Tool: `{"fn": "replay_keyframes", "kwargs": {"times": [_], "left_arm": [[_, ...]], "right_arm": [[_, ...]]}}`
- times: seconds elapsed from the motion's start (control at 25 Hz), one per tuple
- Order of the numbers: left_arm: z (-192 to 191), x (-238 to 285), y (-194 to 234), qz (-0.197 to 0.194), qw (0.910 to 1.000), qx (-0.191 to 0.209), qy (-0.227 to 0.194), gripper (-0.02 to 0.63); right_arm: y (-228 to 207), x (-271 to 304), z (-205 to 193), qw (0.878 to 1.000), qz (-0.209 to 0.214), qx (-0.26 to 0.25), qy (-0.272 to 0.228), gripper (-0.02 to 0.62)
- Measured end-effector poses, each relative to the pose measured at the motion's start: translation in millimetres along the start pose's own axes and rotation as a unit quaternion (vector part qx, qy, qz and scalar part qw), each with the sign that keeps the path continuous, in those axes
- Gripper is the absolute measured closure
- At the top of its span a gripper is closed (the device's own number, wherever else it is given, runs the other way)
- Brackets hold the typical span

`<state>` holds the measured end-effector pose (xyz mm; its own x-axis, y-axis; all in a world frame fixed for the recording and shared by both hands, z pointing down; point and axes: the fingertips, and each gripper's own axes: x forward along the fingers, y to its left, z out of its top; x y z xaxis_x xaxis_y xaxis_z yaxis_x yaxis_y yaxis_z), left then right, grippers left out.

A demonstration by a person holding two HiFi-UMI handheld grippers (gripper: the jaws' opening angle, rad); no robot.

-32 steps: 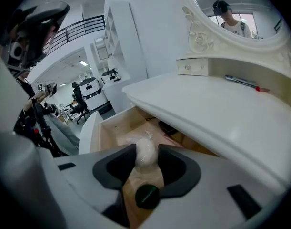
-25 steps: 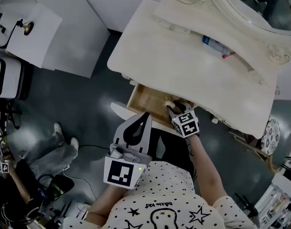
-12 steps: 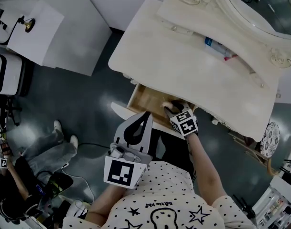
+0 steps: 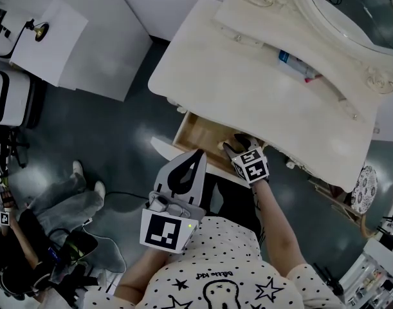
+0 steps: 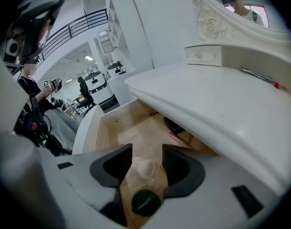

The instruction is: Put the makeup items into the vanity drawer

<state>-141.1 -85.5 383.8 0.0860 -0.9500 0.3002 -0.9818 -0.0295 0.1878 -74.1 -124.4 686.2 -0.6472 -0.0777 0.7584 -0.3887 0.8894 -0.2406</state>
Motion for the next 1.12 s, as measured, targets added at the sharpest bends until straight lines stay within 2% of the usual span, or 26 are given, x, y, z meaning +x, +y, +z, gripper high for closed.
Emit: {"fn": "replay_keyframes", "kwargs": {"times": [0.16,0.32,0.44,0.76,0.96,1.12], "left_arm": [[0.5,0.3,-1.6,-0.004,1.0000,-0.003,-0.003,0.611],[1.6,-0.7,-4.8,-0.010,0.9999,-0.003,-0.006,0.611],[2.7,-1.7,-6.8,-0.014,0.9999,-0.001,-0.007,0.611],[5.3,-2.6,-16.3,-0.035,0.9992,0.008,-0.016,0.611],[12.8,-0.9,-28.4,-0.057,0.9979,0.008,-0.030,0.611],[17.7,1.6,-40.9,-0.080,0.9960,0.019,-0.036,0.611]], "right_arm": [[-0.7,-5.8,2.6,1.000,-0.009,0.003,-0.012,0.402],[-5.2,-17.5,8.3,0.999,-0.036,0.011,-0.037,0.534],[-8.2,-26.4,14.1,0.997,-0.054,0.018,-0.056,0.585],[-8.8,-58.1,30.0,0.991,-0.089,0.030,-0.100,0.588],[-9.7,-100.0,46.3,0.979,-0.121,0.057,-0.154,0.588],[-10.4,-143.6,62.2,0.964,-0.148,0.080,-0.204,0.588]]}}
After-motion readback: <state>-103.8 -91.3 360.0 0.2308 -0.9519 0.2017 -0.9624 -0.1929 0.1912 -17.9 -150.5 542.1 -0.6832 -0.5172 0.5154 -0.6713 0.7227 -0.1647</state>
